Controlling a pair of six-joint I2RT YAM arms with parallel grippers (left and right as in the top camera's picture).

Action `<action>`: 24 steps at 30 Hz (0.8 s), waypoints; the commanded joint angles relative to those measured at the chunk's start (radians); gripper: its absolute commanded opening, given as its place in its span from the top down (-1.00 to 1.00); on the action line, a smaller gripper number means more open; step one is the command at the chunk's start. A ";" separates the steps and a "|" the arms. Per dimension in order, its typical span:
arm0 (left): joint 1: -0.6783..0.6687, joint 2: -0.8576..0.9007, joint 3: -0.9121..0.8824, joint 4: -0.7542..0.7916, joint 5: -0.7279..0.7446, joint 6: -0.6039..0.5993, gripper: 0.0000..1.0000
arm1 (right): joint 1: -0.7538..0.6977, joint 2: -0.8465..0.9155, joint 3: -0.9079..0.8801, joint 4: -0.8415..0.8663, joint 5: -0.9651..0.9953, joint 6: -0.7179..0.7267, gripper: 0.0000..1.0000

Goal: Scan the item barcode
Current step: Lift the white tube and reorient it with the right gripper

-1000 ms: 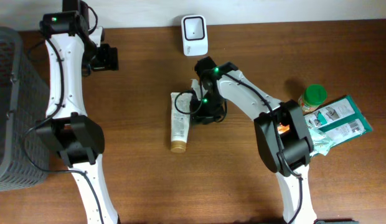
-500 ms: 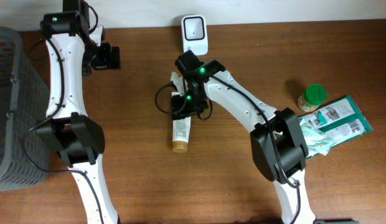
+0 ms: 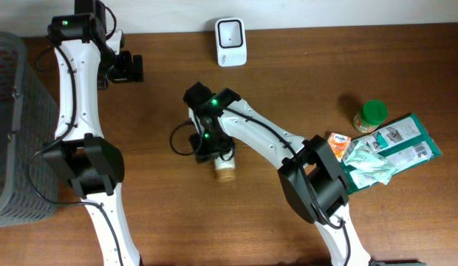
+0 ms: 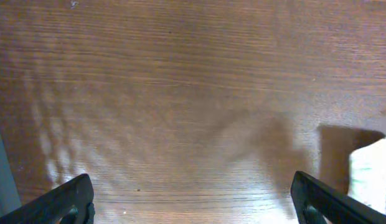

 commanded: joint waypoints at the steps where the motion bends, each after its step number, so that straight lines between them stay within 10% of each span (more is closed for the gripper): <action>1: 0.002 -0.020 -0.005 0.002 0.011 -0.005 -0.98 | -0.041 0.013 0.004 -0.095 0.145 0.004 0.14; 11: 0.002 -0.020 -0.005 0.002 0.011 -0.005 -0.98 | -0.304 0.012 0.004 -0.192 0.233 -0.053 0.15; 24: 0.002 -0.020 -0.005 0.020 0.035 -0.005 -0.98 | -0.340 0.012 0.004 0.186 -0.064 -0.100 0.15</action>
